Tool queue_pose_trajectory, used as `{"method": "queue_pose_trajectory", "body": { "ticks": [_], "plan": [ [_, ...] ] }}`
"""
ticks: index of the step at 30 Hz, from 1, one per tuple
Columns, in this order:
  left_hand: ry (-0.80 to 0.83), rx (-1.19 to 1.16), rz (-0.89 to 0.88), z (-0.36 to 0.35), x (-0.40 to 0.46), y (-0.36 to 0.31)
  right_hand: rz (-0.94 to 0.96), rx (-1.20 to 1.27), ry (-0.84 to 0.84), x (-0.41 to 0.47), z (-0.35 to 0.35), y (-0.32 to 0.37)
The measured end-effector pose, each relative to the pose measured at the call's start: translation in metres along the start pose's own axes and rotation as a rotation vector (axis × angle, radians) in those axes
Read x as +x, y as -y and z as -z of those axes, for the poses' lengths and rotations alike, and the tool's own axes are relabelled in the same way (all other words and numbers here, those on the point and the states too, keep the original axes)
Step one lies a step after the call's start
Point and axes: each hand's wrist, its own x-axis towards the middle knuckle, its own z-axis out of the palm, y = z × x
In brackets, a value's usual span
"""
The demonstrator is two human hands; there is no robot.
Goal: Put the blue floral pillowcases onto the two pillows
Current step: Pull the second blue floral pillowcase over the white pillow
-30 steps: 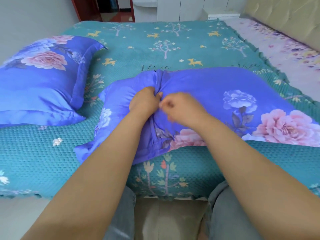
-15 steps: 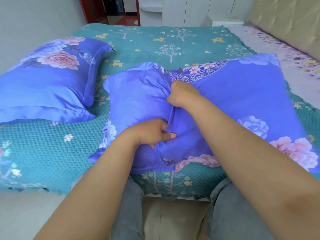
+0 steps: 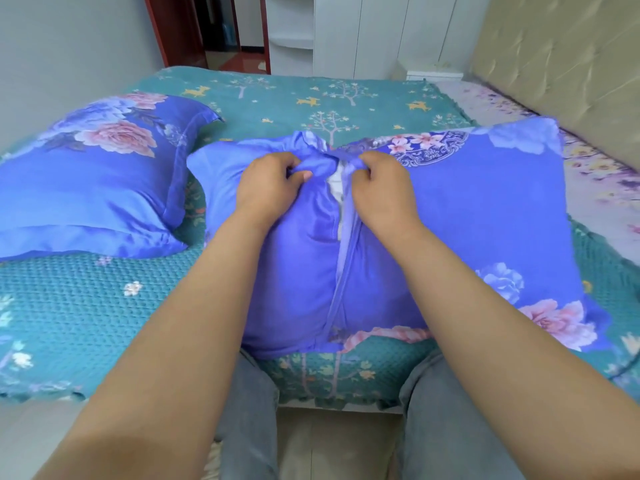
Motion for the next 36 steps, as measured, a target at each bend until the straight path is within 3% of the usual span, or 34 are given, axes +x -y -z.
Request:
{"method": "queue_pose_trajectory", "body": {
  "ticks": [2, 4, 8, 11, 15, 17, 20, 24, 28, 31, 33, 36],
  "plan": [
    [-0.079, 0.035, -0.056, -0.004, -0.013, -0.009, -0.12, 0.145, 0.01, 0.015, -0.005, 0.007],
    [-0.124, 0.035, -0.109, -0.006, -0.026, -0.013, -0.196, 0.142, 0.07, 0.028, -0.012, 0.009],
    [-0.127, -0.159, -0.182, -0.013, -0.049, -0.023, -0.132, 0.123, 0.124, 0.028, -0.027, 0.024],
    [-0.058, -0.21, -0.038, -0.02, -0.044, -0.022, -0.056, 0.275, 0.108, 0.005, -0.039, 0.044],
    [0.015, -0.722, 0.317, -0.015, -0.018, 0.021, -0.079, 0.268, 0.244, -0.041, -0.059, 0.019],
    [0.021, -0.807, 0.352, -0.01, -0.014, 0.028, -0.127, 0.292, 0.294, -0.052, -0.066, 0.008],
    [-0.012, -0.667, 0.21, -0.008, -0.019, 0.028, -0.155, 0.29, 0.284, -0.042, -0.073, 0.004],
    [0.101, -0.299, -0.017, -0.028, -0.053, 0.048, -0.208, 0.23, 0.317, -0.034, -0.075, -0.01],
    [0.093, 0.007, -0.102, -0.038, -0.071, 0.05, -0.051, -0.276, 0.27, -0.051, -0.059, -0.02],
    [-0.046, 0.097, -0.066, -0.039, -0.078, 0.043, -0.04, -0.55, 0.333, -0.056, -0.054, -0.02],
    [-0.075, 0.133, -0.082, -0.042, -0.086, 0.036, -0.046, -0.54, 0.335, -0.051, -0.054, -0.017],
    [0.136, -0.082, -0.131, -0.061, -0.09, 0.033, -0.043, -0.176, 0.288, -0.036, -0.067, -0.009]
  ]
}}
